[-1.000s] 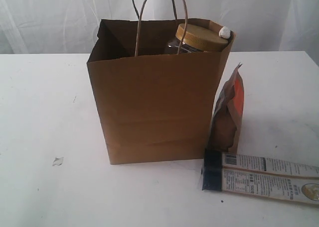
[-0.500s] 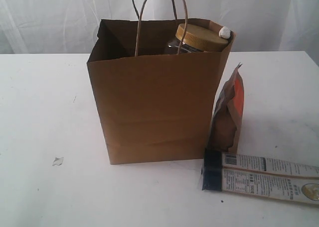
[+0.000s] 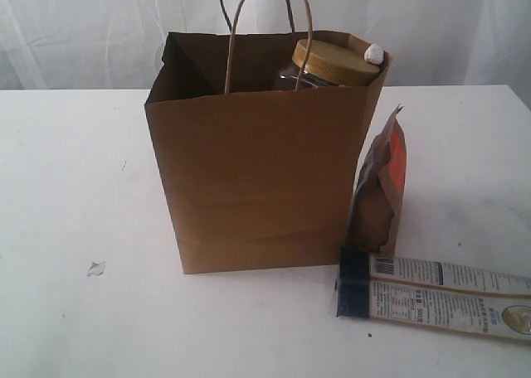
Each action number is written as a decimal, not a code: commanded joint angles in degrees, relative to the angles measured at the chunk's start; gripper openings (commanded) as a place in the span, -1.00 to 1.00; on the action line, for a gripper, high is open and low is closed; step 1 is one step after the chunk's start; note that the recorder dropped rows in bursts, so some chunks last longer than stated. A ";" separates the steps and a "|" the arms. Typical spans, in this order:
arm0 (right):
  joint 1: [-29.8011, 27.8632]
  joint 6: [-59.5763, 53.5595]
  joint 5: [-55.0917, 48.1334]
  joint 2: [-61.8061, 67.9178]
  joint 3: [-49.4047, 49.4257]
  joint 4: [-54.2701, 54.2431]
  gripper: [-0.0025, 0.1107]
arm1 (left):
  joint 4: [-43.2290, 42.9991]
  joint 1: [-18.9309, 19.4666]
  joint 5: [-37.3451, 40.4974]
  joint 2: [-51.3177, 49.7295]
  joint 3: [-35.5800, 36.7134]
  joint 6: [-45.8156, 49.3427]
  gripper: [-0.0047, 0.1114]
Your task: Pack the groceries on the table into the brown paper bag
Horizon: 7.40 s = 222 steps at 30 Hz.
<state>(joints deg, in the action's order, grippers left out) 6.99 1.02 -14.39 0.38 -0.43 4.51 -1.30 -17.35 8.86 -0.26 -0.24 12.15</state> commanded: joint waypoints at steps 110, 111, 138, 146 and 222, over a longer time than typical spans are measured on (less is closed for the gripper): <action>10.80 18.26 -15.97 72.16 -53.80 -10.62 0.15 | 0.73 -0.12 -0.20 0.26 0.24 -10.22 0.30; 10.80 18.26 -15.47 72.75 -53.80 -10.11 0.15 | 0.73 -0.12 -0.20 0.26 0.24 -10.22 0.30; 10.80 16.14 -9.22 82.25 -53.60 -8.05 0.09 | 0.73 -0.12 -0.20 0.26 0.24 -10.22 0.30; 10.80 15.72 -9.19 84.53 -53.37 -4.51 -0.25 | 0.73 -0.12 -0.20 0.26 0.24 -10.22 0.30; 7.27 6.67 -6.86 87.24 -49.06 10.48 0.08 | 0.73 -0.12 -0.20 0.26 0.24 -10.22 0.30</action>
<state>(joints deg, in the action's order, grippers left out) 14.51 7.99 -22.48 86.30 -49.58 15.14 -1.17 -17.35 8.86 -0.26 -0.24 2.25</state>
